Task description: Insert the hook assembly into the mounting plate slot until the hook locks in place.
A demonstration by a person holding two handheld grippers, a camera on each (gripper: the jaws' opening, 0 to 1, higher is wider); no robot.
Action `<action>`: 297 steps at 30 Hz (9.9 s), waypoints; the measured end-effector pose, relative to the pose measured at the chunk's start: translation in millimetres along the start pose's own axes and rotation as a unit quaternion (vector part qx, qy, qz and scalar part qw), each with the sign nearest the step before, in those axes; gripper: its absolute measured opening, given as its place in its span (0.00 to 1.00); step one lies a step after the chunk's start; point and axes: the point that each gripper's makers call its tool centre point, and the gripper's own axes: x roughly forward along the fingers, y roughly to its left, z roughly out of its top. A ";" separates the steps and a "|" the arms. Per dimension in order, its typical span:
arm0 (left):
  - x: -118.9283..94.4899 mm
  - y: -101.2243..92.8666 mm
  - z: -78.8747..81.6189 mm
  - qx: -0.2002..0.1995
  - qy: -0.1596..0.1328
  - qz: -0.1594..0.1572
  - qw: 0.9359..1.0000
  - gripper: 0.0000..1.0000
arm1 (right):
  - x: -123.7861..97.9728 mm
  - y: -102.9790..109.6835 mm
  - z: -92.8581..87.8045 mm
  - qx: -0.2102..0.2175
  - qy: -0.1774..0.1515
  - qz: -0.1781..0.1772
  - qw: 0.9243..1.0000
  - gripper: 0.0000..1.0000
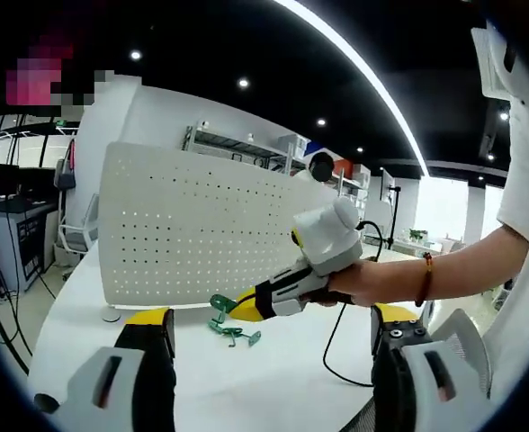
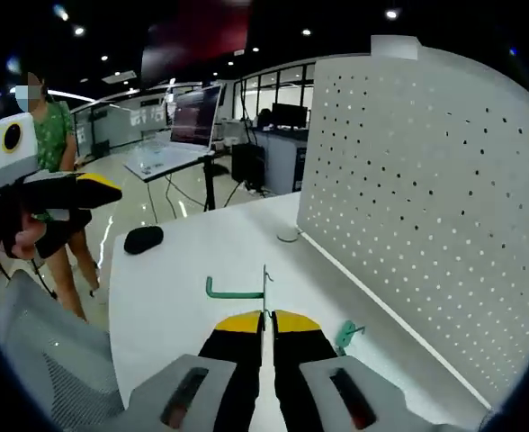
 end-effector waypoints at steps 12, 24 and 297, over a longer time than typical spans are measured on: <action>7.7 -19.2 5.5 -0.012 -0.009 -0.001 1.000 0.91 | -30.2 0.6 4.0 0.021 -0.040 -0.005 0.999 0.02; 17.3 -25.0 15.0 -0.045 -0.021 0.008 0.999 0.82 | -58.8 5.7 19.8 0.040 -0.104 -0.008 0.994 0.02; 219.2 182.3 160.0 0.128 -0.082 0.259 0.954 0.07 | -181.4 -40.1 -60.4 0.117 -0.155 -0.139 0.971 0.42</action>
